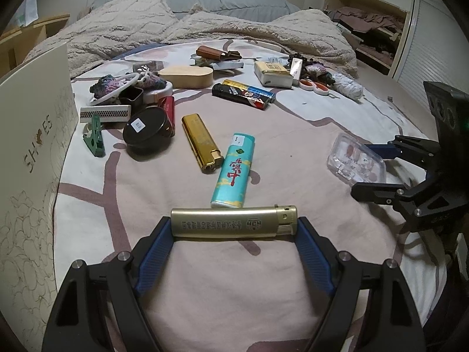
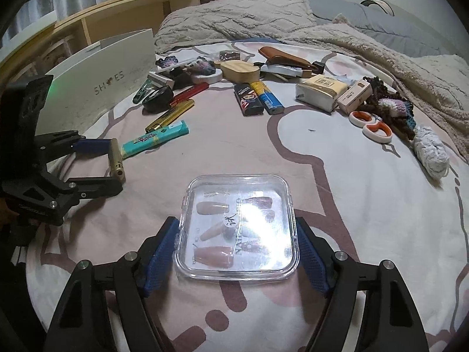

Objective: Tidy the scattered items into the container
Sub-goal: 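Carry the gold bar and nail case toward the white box with both grippers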

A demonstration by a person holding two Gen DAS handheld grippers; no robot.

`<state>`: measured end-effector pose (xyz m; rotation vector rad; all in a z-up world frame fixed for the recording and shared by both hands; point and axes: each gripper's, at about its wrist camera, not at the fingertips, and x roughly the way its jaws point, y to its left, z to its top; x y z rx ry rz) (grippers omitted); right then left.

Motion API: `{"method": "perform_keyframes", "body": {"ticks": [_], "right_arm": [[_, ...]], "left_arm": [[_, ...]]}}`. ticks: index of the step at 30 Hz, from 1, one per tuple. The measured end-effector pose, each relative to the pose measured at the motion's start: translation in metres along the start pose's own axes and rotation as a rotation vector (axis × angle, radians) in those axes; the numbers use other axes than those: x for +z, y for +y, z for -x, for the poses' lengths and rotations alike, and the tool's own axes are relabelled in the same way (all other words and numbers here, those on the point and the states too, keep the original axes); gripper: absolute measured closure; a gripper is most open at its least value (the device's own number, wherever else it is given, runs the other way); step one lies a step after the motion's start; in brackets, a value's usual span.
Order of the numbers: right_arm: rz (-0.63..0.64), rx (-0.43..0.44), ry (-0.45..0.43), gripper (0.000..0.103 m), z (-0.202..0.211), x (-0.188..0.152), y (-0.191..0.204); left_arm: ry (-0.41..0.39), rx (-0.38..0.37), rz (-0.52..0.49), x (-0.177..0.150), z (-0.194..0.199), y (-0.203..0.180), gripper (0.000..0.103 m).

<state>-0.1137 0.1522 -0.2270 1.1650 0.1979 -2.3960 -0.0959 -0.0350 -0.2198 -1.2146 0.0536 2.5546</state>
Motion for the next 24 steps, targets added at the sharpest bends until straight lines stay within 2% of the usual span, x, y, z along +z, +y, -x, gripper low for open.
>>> {"method": "perform_keyframes", "body": {"ticks": [10, 15, 22, 24], "right_arm": [[-0.055, -0.022, -0.025, 0.025, 0.007, 0.001, -0.009], [-0.092, -0.023, -0.05, 0.025, 0.015, 0.005, -0.013], [-0.127, -0.028, -0.078, 0.025, 0.031, 0.016, -0.015], [-0.163, -0.005, -0.088, 0.025, 0.037, 0.021, -0.017]], "left_arm": [[-0.035, -0.021, 0.022, 0.001, 0.014, 0.003, 0.02], [-0.051, -0.006, 0.009, 0.003, 0.025, 0.001, 0.02], [-0.107, -0.025, -0.022, 0.02, 0.048, -0.008, 0.02], [-0.114, -0.035, -0.031, 0.026, 0.052, -0.011, 0.02]]}}
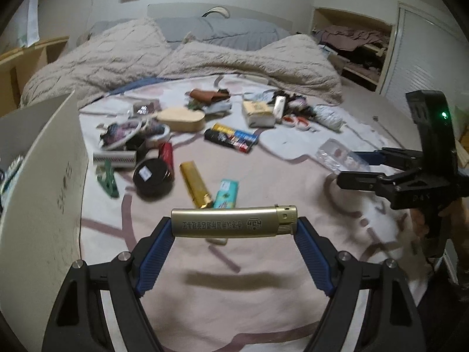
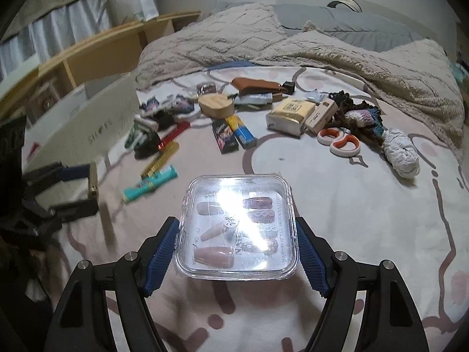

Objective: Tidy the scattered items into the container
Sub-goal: 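Carry the gold bar and nail case toward the white box with both grippers, then lower the gold bar into the white box and open left gripper while right gripper holds the case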

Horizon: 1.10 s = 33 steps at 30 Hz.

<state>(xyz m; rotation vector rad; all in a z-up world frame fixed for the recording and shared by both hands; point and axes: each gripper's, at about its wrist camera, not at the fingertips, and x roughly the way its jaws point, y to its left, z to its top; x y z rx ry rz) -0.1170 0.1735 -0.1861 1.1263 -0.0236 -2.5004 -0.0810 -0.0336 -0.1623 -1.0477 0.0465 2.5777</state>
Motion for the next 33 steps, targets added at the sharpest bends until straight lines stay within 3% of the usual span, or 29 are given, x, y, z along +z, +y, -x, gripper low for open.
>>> {"method": "perform_keyframes", "body": {"ticks": [10, 25, 33], "right_arm": [[0.005, 0.028, -0.086, 0.025, 0.029, 0.034, 0.017], [0.097, 0.14, -0.151, 0.025, 0.033, 0.083, 0.074], [0.184, 0.211, -0.15, 0.025, 0.023, 0.098, 0.124]], "left_arm": [[-0.074, 0.024, 0.031, 0.035, 0.046, 0.01, 0.02], [-0.114, 0.261, 0.138, 0.051, 0.106, 0.092, 0.02], [-0.065, 0.333, 0.204, 0.061, 0.112, 0.138, 0.02]]}}
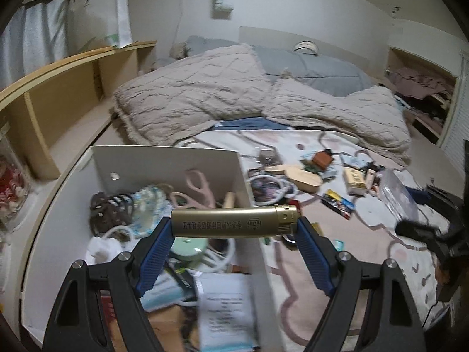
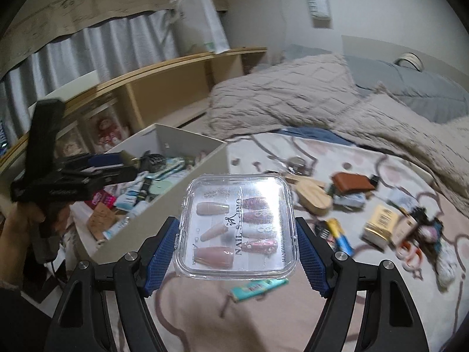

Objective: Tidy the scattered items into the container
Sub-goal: 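Lower the gold bar into the white box and open left gripper while right gripper holds the case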

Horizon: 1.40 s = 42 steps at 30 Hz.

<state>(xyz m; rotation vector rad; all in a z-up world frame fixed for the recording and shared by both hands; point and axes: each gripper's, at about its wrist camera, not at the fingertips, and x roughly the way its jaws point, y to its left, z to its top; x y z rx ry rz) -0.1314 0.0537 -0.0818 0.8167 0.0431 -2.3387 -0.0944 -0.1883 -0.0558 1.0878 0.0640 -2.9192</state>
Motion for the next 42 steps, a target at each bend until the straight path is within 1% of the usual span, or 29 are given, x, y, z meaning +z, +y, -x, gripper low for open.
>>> {"method": "perform_keyframes", "body": {"ticks": [4, 8, 10, 14, 18, 21, 25, 28, 29, 30, 31, 36, 42], "right_arm": [[0.031, 0.042, 0.009, 0.025, -0.012, 0.004, 0.021], [0.055, 0.078, 0.026, 0.025, -0.022, 0.005, 0.038], [0.067, 0.089, 0.032, 0.025, -0.024, 0.006, 0.044], [0.078, 0.109, 0.038, 0.025, -0.026, 0.005, 0.052], [0.08, 0.117, 0.048, 0.025, -0.028, 0.005, 0.054], [0.061, 0.138, 0.059, 0.025, -0.03, 0.006, 0.052], [0.066, 0.128, 0.069, 0.025, -0.033, 0.008, 0.053], [0.071, 0.122, 0.072, 0.025, -0.034, 0.01, 0.054], [0.069, 0.12, 0.073, 0.025, -0.034, 0.01, 0.054], [0.068, 0.12, 0.073, 0.025, -0.035, 0.011, 0.054], [0.068, 0.12, 0.073, 0.025, -0.035, 0.011, 0.055], [0.068, 0.118, 0.08, 0.025, -0.04, 0.015, 0.056], [0.081, 0.125, 0.095, 0.025, -0.052, 0.025, 0.06]], "left_arm": [[0.022, 0.032, 0.025, 0.015, -0.008, 0.017, 0.02], [0.046, 0.062, 0.028, 0.033, -0.019, 0.026, 0.02], [0.064, 0.084, 0.028, 0.041, -0.027, 0.029, 0.02], [0.114, 0.102, 0.029, 0.053, -0.047, 0.032, 0.02], [0.177, 0.116, 0.03, 0.056, -0.07, 0.033, 0.02], [0.229, 0.143, 0.033, 0.054, -0.087, 0.034, 0.02], [0.261, 0.123, 0.075, 0.05, -0.099, 0.04, 0.02], [0.265, 0.109, 0.116, 0.048, -0.104, 0.045, 0.019], [0.268, 0.106, 0.126, 0.048, -0.106, 0.046, 0.015], [0.274, 0.102, 0.132, 0.047, -0.107, 0.048, 0.008], [0.276, 0.102, 0.134, 0.046, -0.107, 0.048, 0.006], [0.262, 0.108, 0.133, 0.043, -0.1, 0.05, 0.006], [0.224, 0.108, 0.154, 0.03, -0.076, 0.058, 0.006]]}}
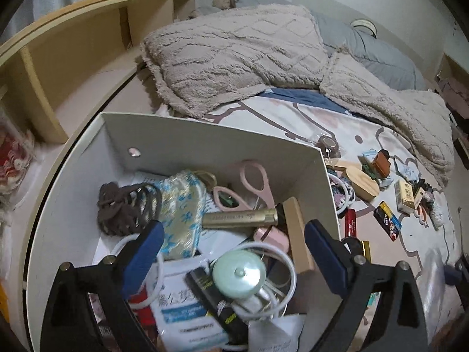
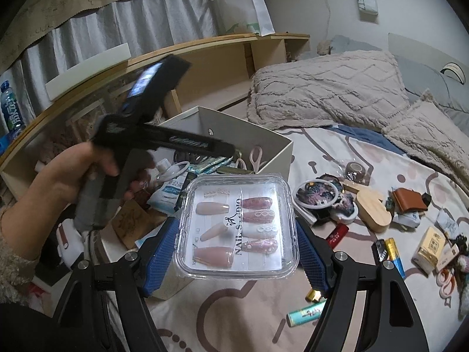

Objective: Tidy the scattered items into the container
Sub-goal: 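Lower the gold bar into the white box and open left gripper while right gripper holds the case, then lower the nail case into the white box and open right gripper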

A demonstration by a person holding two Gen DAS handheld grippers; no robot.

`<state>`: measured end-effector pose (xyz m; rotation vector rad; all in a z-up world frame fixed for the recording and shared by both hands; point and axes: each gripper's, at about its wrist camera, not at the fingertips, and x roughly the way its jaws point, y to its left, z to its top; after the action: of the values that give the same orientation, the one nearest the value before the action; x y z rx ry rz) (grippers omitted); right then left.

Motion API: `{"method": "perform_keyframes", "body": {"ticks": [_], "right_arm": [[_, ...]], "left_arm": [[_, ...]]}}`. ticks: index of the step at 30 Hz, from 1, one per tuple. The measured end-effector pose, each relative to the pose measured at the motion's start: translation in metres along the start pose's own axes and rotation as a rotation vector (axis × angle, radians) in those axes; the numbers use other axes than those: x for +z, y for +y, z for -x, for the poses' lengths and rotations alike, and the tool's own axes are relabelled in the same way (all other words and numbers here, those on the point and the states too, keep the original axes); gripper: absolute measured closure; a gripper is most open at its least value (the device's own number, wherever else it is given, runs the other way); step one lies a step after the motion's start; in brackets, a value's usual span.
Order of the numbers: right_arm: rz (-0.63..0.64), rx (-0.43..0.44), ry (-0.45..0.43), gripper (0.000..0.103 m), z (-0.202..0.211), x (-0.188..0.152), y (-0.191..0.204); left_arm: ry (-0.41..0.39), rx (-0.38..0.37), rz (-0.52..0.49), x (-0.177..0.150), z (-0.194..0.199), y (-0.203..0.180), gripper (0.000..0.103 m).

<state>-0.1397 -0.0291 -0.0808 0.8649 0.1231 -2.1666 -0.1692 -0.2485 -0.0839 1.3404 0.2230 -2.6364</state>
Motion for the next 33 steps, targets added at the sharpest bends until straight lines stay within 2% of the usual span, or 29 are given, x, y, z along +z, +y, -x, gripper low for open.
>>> {"method": "perform_keyframes", "body": {"ticks": [6, 9, 13, 17, 20, 27, 31, 32, 33], "right_arm": [[0.028, -0.018, 0.026, 0.025, -0.021, 0.018, 0.004], [0.029, -0.024, 0.032, 0.025, -0.031, 0.029, 0.004], [0.033, -0.021, 0.049, 0.025, -0.048, 0.045, 0.009], [0.064, -0.002, 0.103, 0.025, -0.077, 0.062, 0.02], [0.082, -0.004, 0.161, 0.025, -0.106, 0.072, 0.028], [0.098, -0.034, 0.257, 0.025, -0.163, 0.08, 0.038], [0.095, -0.068, 0.269, 0.025, -0.176, 0.079, 0.036], [0.077, -0.06, 0.273, 0.023, -0.177, 0.079, 0.033], [0.058, -0.048, 0.277, 0.011, -0.178, 0.079, 0.03]], "left_arm": [[-0.058, 0.007, 0.015, -0.023, 0.03, 0.021, 0.006], [-0.078, -0.018, 0.034, -0.035, 0.044, 0.033, 0.006], [-0.106, 0.015, 0.019, -0.052, 0.057, 0.045, 0.006], [-0.146, 0.046, 0.011, -0.067, 0.07, 0.055, 0.006], [-0.166, 0.028, 0.016, -0.077, 0.078, 0.061, 0.006], [-0.172, 0.01, -0.011, -0.091, 0.081, 0.062, 0.006], [-0.172, -0.002, -0.047, -0.098, 0.077, 0.056, 0.006], [-0.171, 0.001, -0.053, -0.099, 0.075, 0.054, 0.006], [-0.169, -0.001, -0.059, -0.101, 0.074, 0.054, 0.006]]}}
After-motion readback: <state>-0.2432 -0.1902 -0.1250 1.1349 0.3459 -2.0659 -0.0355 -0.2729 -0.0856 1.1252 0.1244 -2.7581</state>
